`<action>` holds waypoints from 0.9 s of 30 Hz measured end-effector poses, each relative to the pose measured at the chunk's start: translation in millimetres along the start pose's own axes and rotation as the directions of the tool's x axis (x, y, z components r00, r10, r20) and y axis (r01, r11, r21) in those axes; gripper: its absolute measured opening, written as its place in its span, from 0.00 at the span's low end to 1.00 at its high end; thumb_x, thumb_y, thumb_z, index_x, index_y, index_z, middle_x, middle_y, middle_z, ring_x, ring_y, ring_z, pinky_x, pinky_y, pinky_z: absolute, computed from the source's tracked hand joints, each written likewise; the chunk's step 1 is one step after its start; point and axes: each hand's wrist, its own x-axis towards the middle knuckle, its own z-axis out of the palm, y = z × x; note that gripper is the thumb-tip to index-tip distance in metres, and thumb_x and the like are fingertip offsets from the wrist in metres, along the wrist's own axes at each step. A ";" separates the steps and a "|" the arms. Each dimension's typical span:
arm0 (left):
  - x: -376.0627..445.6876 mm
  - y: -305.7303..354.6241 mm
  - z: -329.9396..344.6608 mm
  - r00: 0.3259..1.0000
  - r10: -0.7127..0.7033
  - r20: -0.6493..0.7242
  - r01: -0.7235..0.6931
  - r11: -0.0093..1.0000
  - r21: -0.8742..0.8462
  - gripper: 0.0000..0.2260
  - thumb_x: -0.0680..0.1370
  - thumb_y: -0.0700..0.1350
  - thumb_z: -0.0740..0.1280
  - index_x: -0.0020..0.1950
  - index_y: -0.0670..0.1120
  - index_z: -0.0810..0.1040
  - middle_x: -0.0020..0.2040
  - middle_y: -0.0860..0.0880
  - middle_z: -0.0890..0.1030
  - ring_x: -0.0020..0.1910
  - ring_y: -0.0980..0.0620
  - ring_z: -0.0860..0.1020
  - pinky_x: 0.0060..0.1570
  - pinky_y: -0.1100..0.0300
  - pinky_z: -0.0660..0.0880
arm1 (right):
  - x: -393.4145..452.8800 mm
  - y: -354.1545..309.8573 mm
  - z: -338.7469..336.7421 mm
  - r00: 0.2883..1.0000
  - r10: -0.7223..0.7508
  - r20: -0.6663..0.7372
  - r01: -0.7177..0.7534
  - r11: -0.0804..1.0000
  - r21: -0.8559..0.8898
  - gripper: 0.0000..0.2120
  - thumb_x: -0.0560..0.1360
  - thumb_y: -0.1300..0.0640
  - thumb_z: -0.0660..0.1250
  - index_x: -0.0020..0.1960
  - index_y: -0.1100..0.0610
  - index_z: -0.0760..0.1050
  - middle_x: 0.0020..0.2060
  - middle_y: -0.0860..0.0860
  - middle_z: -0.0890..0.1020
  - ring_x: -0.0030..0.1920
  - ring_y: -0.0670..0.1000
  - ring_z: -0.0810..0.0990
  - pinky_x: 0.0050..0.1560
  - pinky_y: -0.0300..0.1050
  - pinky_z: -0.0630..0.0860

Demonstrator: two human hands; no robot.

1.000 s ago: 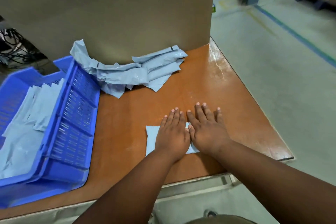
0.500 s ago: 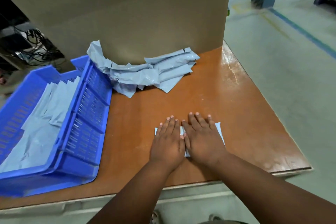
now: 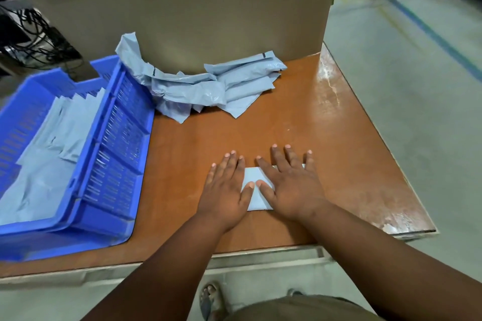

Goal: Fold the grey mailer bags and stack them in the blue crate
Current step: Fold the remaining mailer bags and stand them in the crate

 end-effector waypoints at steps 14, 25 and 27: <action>-3.3 -17.5 -37.4 0.989 -0.073 0.130 0.080 0.995 -0.052 0.34 0.83 0.67 0.53 0.86 0.54 0.53 0.87 0.50 0.52 0.86 0.48 0.47 0.83 0.38 0.46 | -12.6 60.0 -31.1 0.998 -0.067 -0.004 0.067 0.986 0.154 0.27 0.78 0.29 0.62 0.71 0.43 0.73 0.71 0.48 0.70 0.74 0.54 0.68 0.78 0.60 0.62; -13.0 53.6 -40.0 0.970 0.236 0.061 -0.239 0.969 0.056 0.33 0.83 0.61 0.51 0.85 0.47 0.60 0.85 0.45 0.59 0.85 0.44 0.55 0.82 0.37 0.54 | -50.5 33.3 -22.9 0.970 -0.223 -0.094 0.224 0.975 0.003 0.33 0.83 0.36 0.54 0.82 0.51 0.64 0.83 0.54 0.64 0.83 0.57 0.62 0.82 0.65 0.56; -35.0 46.4 -20.2 0.980 0.194 0.045 -0.198 0.974 0.110 0.32 0.85 0.61 0.49 0.88 0.50 0.51 0.88 0.46 0.49 0.86 0.44 0.46 0.82 0.35 0.48 | -71.3 33.6 2.1 0.963 -0.240 -0.119 0.238 0.971 -0.030 0.34 0.84 0.35 0.54 0.83 0.53 0.64 0.83 0.57 0.63 0.83 0.59 0.61 0.81 0.65 0.55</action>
